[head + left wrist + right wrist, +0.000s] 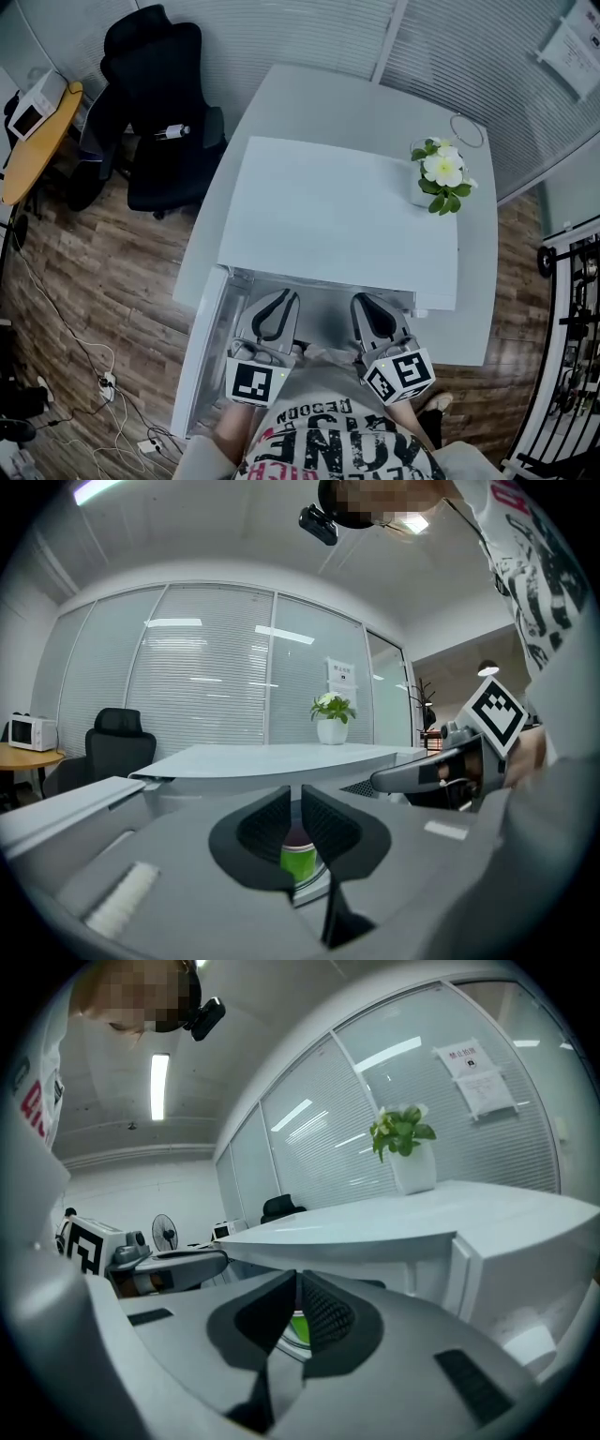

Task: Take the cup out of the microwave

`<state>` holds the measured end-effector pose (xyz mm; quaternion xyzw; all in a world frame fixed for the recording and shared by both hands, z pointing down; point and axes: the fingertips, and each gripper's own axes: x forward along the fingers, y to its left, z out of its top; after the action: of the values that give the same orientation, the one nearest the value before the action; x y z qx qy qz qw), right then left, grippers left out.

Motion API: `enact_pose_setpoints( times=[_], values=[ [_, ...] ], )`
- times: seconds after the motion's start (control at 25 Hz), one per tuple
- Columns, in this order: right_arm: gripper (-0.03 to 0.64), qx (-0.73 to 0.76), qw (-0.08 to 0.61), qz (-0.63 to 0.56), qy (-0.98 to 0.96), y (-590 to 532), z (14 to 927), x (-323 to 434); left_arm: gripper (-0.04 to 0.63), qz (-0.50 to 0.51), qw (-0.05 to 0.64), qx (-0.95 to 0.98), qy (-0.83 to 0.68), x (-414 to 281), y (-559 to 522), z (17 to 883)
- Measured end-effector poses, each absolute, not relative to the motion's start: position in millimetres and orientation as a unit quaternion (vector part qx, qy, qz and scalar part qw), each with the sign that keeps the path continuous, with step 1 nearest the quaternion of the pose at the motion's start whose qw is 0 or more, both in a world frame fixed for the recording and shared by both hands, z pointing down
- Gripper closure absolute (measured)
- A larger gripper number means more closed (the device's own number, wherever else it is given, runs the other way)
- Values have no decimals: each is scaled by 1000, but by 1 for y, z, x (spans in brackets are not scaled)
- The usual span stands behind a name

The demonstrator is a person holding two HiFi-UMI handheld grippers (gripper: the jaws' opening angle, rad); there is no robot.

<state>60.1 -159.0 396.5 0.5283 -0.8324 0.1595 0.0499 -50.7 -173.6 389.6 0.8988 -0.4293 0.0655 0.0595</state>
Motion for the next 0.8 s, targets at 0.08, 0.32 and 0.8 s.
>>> enact_pose_setpoints(
  times=[0.08, 0.32, 0.8],
  values=[
    [589, 526, 48, 158, -834, -160, 395, 61, 549, 67, 57, 898, -431, -50, -175, 390],
    [589, 525, 44, 163, -834, -162, 399, 68, 549, 74, 49, 896, -435, -46, -178, 392],
    [589, 533, 41, 174, -827, -162, 405, 73, 549, 138, -37, 898, -417, -38, -183, 396]
  ],
)
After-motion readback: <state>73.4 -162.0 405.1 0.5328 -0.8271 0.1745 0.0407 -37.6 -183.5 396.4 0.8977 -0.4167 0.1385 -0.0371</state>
